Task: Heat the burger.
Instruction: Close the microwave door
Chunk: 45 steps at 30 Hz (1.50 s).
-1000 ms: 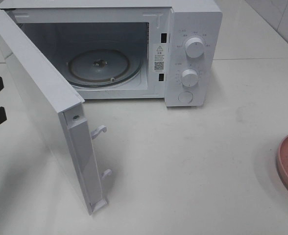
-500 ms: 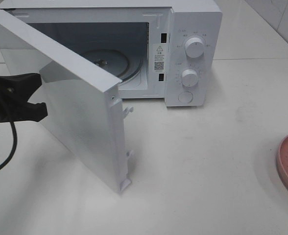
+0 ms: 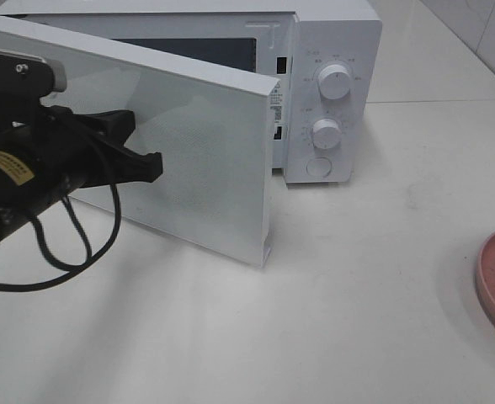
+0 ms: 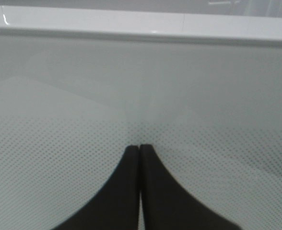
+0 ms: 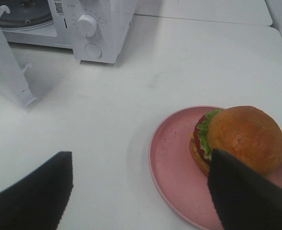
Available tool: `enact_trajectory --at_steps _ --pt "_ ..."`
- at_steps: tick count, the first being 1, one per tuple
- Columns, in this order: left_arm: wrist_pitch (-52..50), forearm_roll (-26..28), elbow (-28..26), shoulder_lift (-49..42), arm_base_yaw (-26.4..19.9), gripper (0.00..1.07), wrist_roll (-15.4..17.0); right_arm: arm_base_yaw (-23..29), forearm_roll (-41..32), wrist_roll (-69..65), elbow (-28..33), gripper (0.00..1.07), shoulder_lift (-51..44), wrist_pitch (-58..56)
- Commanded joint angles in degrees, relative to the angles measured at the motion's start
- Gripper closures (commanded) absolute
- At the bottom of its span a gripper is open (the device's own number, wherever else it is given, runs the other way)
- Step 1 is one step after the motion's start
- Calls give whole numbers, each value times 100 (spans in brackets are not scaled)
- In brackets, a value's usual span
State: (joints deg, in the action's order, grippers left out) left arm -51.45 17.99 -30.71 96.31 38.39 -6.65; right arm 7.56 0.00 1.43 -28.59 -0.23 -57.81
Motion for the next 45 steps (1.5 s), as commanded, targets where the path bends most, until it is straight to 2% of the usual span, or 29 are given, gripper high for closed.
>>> enact_trajectory --at_steps 1,5,7,10,12,13,15,21,23,29,31,34,38,45 --pt "-29 590 -470 309 252 107 -235 -23 0 46 11 32 -155 74" --pt "0 854 -808 510 384 107 -435 -23 0 46 11 32 -155 74" --pt "172 1243 -1312 768 481 107 -837 -23 0 46 11 32 -155 74" --pt "229 1346 -1415 819 493 107 -900 -23 0 46 11 32 -155 74" --pt "395 1616 -1776 997 498 107 -1140 -23 0 46 11 32 -155 74" --pt "395 1616 -1776 997 498 107 -1140 -23 0 46 11 32 -155 74" --pt "498 1942 -2217 1232 498 107 -1415 -23 0 46 11 32 -155 74" --pt "636 2240 -2647 1455 498 107 -1719 -23 0 46 11 32 -155 74" --pt "733 2464 -2985 1627 498 107 -2011 -23 0 46 11 32 -155 74" --pt "854 2515 -3249 1753 464 107 -2045 -23 0 46 11 32 -155 74" --pt "1117 2527 -3489 1833 309 107 -2045 -23 0 46 11 32 -155 74" --pt "1249 2515 -3564 1845 212 107 -2045 -23 0 46 11 32 -155 74" --pt "1324 2515 -3518 1776 218 107 -2045 -23 0 46 11 32 -155 74" --pt "1816 2532 -3054 1364 602 107 -2045 -23 0 46 11 32 -155 74"
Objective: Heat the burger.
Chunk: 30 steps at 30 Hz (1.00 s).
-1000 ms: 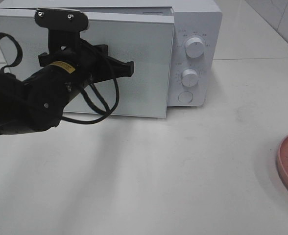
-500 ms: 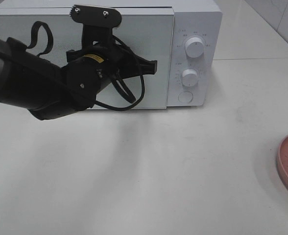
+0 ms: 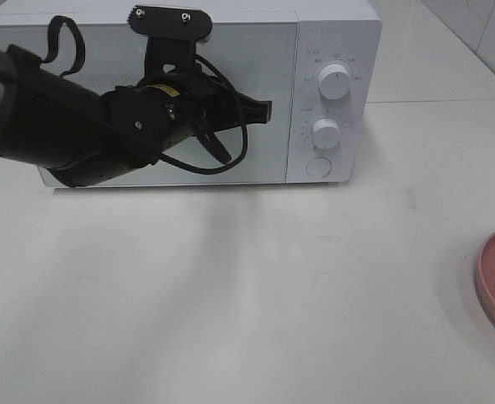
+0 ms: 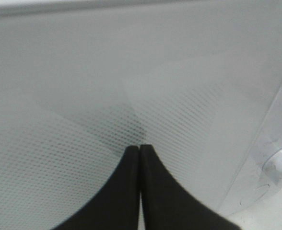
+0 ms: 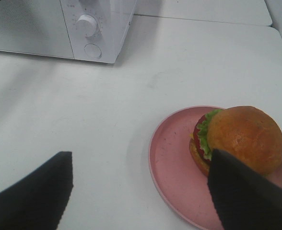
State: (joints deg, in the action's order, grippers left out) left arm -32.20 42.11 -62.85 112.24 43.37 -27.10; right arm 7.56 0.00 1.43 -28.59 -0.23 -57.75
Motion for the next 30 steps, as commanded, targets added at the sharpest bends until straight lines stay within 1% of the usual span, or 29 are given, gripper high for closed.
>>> enact_trajectory --at_steps 1,2,3,4,5,6,7,8,9,10,11,12,13,15,16,17,18,19,20,21,22,23,24,25,26,27,28,29,30 --pt "-80 143 229 -286 166 107 0 -23 0 46 11 32 -155 69" --pt "189 241 390 -407 269 107 0 -23 0 46 11 32 -155 69" --pt "189 241 390 -407 269 107 0 -23 0 46 11 32 -155 69" --pt "607 407 521 -533 309 98 0 -23 0 46 11 32 -155 69" --pt "607 407 521 -533 309 98 0 -23 0 46 11 32 -155 69" --pt "882 458 567 -590 327 92 0 -23 0 46 11 32 -155 69" --pt "1427 521 653 -682 327 66 0 -23 0 46 11 32 -155 69" --pt "1427 521 653 -682 327 66 0 -23 0 46 11 32 -155 69" --pt "1627 521 682 -716 327 53 0 -23 0 46 11 32 -155 69" --pt "2011 527 699 -745 327 21 0 -23 0 46 11 32 -155 69" --pt "2011 527 699 -745 327 21 0 -23 0 46 11 32 -155 69" --pt "2246 527 699 -756 327 8 0 -23 0 46 11 32 -155 69" --pt "2641 430 699 -796 327 6 0 -23 0 46 11 32 -155 69" --pt "2802 350 699 -819 327 7 0 -23 0 46 11 32 -155 69" --pt "3105 178 699 -877 327 7 0 -23 0 46 11 32 -155 69" --pt "3105 178 699 -877 327 7 0 -23 0 46 11 32 -155 69" --pt "3421 -80 710 -963 315 7 0 -23 0 46 11 32 -155 69" --pt "3421 -80 710 -963 315 7 0 -23 0 46 11 32 -155 69" --pt "3673 -235 710 -1020 298 7 0 -23 0 46 11 32 -155 69" --pt "4194 -533 710 -1146 223 7 6 -23 0 46 11 32 -155 69" --pt "4194 -533 710 -1146 223 7 6 -23 0 46 11 32 -155 69" --pt "4698 -676 710 -1312 109 7 23 -23 0 46 11 32 -155 69" --pt "5013 -676 710 -1404 34 7 23 -23 0 46 11 32 -155 69" --pt "5013 -676 710 -1404 34 7 23 -23 0 46 11 32 -155 69" --pt "5592 -676 710 -1581 -166 7 23 -23 0 46 11 32 -155 69" --pt "5919 -676 710 -1679 -286 7 23 -23 0 46 11 32 -155 69" --pt "5919 -676 710 -1679 -286 7 23 -23 0 46 11 32 -155 69" --pt "6457 -676 710 -1845 -527 7 23 -23 0 46 11 32 -155 69" --pt "6457 -676 710 -1845 -527 7 23 -23 0 46 11 32 -155 69"
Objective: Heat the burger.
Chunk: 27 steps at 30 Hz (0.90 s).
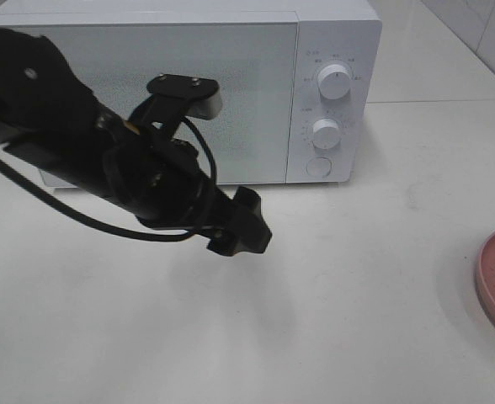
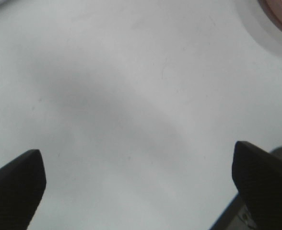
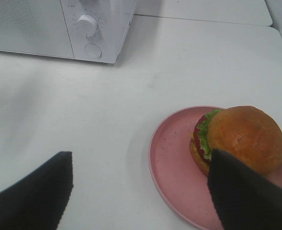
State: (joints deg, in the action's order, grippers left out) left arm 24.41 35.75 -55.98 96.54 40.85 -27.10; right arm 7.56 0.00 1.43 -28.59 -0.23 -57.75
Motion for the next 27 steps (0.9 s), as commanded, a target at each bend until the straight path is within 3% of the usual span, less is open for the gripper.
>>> enact_trajectory --at_steps 1,11,13,16,17,19,20,22,24,27 --pt "1346 -40 23 -453 -533 7 23 -23 0 46 11 32 -155 69" --pt "3100 -166 23 -1117 -1908 8 29 -23 0 46 11 32 -155 69" --pt "3690 -338 23 -1404 -2544 8 46 -23 0 46 11 32 -155 69" --pt "3827 -378 23 -1455 -2676 8 46 -23 0 46 11 32 -155 69" --pt "4068 -458 23 -1616 -3008 8 46 -23 0 46 11 32 -155 69" --pt "4154 -504 23 -1690 -3134 8 69 -23 0 46 11 32 -155 69" --pt "4337 -670 23 -1822 -3455 8 195 -23 0 46 11 32 -155 69" --pt "4418 -779 23 -1896 -3615 8 292 -23 0 46 11 32 -155 69" --pt "4492 -1186 74 -2252 -4114 8 819 -23 0 46 11 32 -155 69" --pt "4492 -1295 109 -2366 -4217 8 940 -23 0 46 11 32 -155 69"
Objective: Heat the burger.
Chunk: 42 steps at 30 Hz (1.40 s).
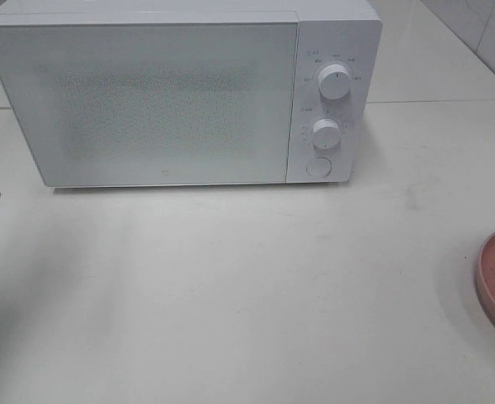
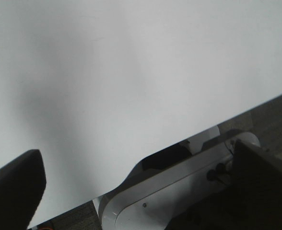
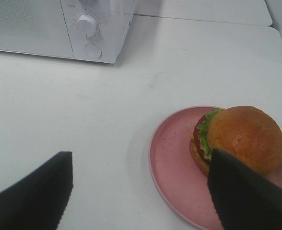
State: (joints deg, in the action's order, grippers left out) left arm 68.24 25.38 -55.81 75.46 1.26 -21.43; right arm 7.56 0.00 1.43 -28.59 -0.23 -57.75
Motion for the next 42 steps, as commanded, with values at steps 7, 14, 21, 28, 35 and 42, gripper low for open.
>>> enact_trajectory --at_steps 7,14,21,28,35,42 --pt "86 -1266 556 -1312 -413 8 1192 -23 0 46 11 32 -155 69" --pt "-80 -1444 1278 -2475 -413 8 1306 -23 0 46 11 32 -155 69" --pt "-183 -1450 1919 -3615 -413 8 1329 -23 0 46 11 32 -155 69" --pt "-481 -1547 2464 -5053 -413 8 1432 -23 0 46 11 32 -155 69" --pt "-682 -1593 2618 -6113 -413 8 1432 -23 0 46 11 32 -155 69" --pt "-682 -1593 2618 -7105 -413 8 1432 -23 0 46 11 32 -155 69"
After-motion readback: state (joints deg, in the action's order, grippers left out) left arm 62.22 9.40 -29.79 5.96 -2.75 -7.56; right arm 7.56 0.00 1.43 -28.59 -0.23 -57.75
